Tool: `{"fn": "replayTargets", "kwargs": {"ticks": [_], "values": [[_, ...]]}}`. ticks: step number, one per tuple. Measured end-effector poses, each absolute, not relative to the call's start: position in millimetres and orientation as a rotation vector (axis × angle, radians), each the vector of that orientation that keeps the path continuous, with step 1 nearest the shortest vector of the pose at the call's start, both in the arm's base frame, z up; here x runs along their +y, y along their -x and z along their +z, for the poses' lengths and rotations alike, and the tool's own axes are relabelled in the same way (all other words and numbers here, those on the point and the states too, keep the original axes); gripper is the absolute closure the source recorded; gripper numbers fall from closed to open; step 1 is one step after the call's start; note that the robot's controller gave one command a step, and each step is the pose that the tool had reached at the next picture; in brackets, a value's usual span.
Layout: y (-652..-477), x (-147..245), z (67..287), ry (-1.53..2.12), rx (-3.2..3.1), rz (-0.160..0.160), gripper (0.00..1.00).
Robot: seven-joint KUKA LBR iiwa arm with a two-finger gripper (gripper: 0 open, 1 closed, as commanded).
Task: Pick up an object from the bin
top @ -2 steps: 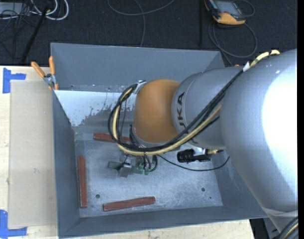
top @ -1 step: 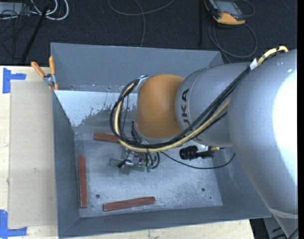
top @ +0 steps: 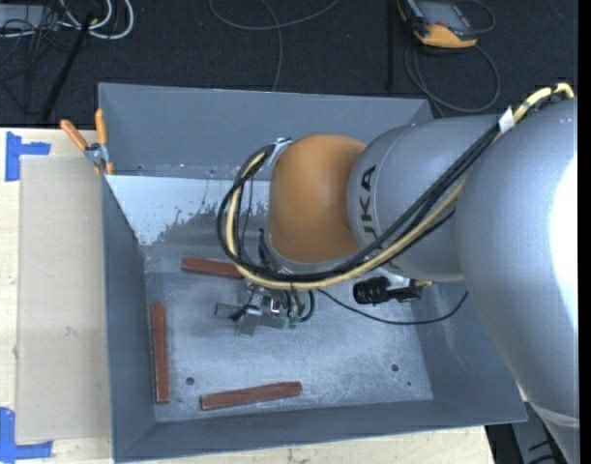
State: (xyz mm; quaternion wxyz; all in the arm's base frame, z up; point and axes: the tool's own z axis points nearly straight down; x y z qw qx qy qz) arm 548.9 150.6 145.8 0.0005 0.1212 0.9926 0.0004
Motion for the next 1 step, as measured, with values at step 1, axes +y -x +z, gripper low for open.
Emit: {"fn": "replayTargets", "kwargs": {"ticks": [1], "values": [[-549.4, 150.1, 164.6, -0.378, 3.117, 0.002, 1.0]]}}
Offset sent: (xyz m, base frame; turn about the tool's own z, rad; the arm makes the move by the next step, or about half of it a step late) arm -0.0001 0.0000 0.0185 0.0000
